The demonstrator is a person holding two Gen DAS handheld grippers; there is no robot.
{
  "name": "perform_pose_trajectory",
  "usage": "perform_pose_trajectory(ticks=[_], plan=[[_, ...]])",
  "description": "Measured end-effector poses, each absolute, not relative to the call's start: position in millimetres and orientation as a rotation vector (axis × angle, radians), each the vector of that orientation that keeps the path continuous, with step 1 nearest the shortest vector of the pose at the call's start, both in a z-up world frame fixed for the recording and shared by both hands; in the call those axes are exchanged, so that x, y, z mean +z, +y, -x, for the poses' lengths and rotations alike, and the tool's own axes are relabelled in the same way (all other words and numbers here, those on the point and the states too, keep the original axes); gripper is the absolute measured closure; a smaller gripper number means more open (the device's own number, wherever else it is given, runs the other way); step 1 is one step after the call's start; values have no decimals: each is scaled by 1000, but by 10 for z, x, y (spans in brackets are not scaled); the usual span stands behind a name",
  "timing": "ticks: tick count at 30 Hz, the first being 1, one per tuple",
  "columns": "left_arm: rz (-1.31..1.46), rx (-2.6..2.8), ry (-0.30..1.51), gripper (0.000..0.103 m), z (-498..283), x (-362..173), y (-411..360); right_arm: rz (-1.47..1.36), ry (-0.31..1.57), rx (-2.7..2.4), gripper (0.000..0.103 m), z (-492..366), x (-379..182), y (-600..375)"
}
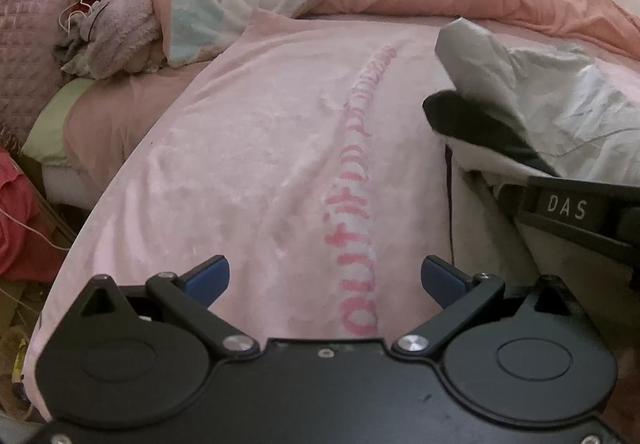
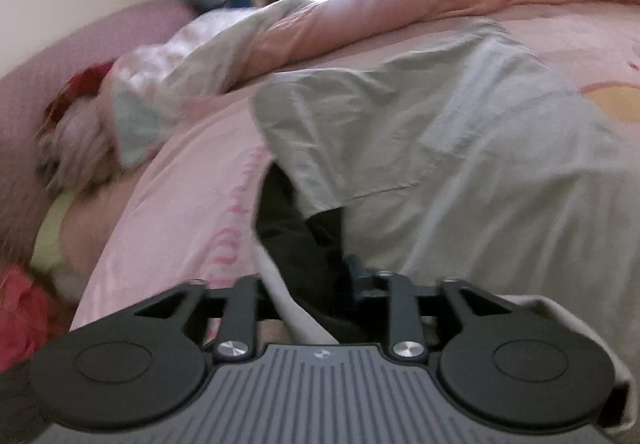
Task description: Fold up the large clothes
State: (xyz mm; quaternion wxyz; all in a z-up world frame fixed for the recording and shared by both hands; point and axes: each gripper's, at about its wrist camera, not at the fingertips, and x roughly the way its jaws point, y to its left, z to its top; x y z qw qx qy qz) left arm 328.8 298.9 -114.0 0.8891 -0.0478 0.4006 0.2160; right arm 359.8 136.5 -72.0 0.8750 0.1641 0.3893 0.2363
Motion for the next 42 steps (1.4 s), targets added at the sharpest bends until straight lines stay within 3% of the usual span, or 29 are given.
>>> perform_pose_trajectory(ticks=[1, 6, 12, 21, 35, 38, 40, 41, 42], plan=[[101, 444, 824, 0, -3279, -1121, 2983, -346, 817, 545, 44, -3602, -673, 1355], [73, 450, 772, 0, -3195, -990, 2852, -454, 761, 601, 45, -3492, -372, 866], [155, 409, 751, 0, -3043, -924, 2732, -494, 733, 540, 59, -3316, -213, 241], [231, 325, 687, 0, -2707, -685, 2404, -397, 753, 492, 63, -3160, -496, -313], [187, 186, 617, 0, -2763, -367, 1801, -330, 657, 540, 64, -3029, -898, -167], [120, 224, 709, 1, -3039, -606, 1672, -339, 654, 543, 71, -3007, -884, -239], [87, 260, 770, 34, -3163, -834, 1700, -340, 666, 542, 71, -2954, -769, -327], [98, 242, 792, 43, -3182, -934, 1741, -333, 664, 547, 71, -2918, -713, -367], [122, 241, 806, 62, -3176, -998, 1797, -314, 658, 538, 70, -2878, -667, -395]])
